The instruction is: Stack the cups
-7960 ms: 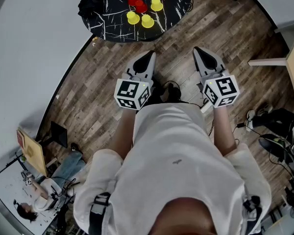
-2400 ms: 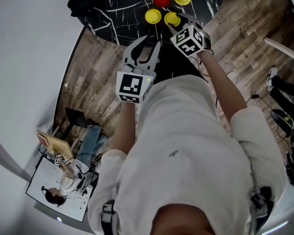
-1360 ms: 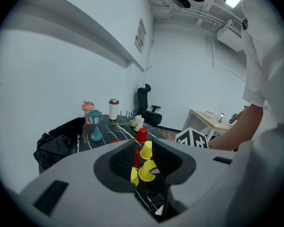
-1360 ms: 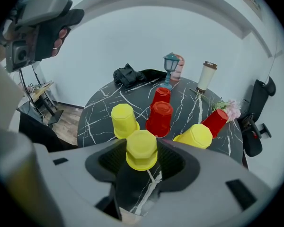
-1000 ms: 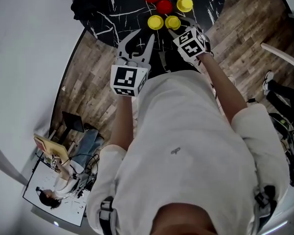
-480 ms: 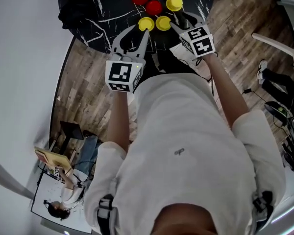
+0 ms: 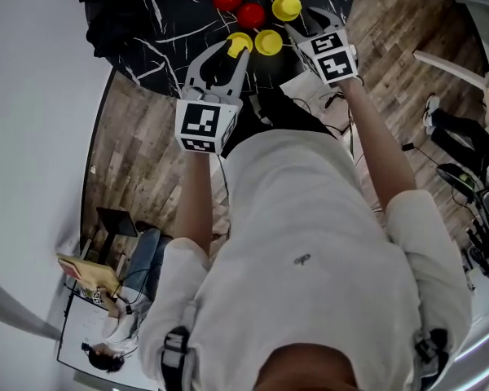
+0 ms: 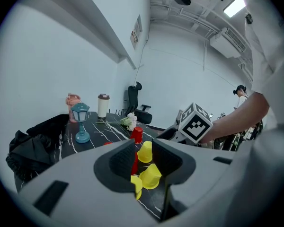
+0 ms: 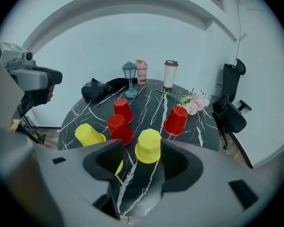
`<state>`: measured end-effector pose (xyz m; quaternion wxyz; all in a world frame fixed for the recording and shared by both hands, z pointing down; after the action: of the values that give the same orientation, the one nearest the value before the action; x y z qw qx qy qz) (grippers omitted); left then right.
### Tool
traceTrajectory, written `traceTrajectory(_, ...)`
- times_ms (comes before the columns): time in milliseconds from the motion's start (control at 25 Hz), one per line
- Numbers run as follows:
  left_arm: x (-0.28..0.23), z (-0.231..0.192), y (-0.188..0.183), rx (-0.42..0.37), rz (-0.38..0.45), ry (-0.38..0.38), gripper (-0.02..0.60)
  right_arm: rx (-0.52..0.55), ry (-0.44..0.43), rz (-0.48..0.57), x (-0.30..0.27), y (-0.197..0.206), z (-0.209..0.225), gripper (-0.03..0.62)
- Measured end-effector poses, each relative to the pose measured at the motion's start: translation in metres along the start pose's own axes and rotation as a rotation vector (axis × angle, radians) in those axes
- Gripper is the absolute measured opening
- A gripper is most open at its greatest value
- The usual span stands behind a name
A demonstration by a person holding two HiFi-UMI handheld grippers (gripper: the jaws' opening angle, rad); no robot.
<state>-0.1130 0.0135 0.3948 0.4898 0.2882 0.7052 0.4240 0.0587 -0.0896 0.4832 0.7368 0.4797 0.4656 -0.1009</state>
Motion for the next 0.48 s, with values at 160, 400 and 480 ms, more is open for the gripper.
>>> traceTrajectory(160, -0.002, -0.003, 0.005, 0.009, -0.010, 0.006, 0.098, 0.006, 0.005, -0.015, -0.012, -0.004, 0.005, 0.252)
traceTrajectory(400, -0.005, -0.013, 0.011, 0.053, -0.020, -0.015, 0.098, 0.014, 0.014, -0.032, -0.023, -0.006, 0.011, 0.252)
traceTrajectory(480, -0.007, -0.014, 0.013, 0.054, -0.021, -0.013, 0.098, 0.021, 0.015, -0.042, -0.028, -0.006, 0.014, 0.253)
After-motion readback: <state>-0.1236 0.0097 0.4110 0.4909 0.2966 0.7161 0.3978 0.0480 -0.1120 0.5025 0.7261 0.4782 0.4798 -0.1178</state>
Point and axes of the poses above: the fingertips, and each gripper's own axes: x backward along the fingers, z to its right, y out of its underside, the point moved 6 cm from there along x, backward along the fingers, and after that the axes turned 9 degrees about -y, right-handed, at the moved point
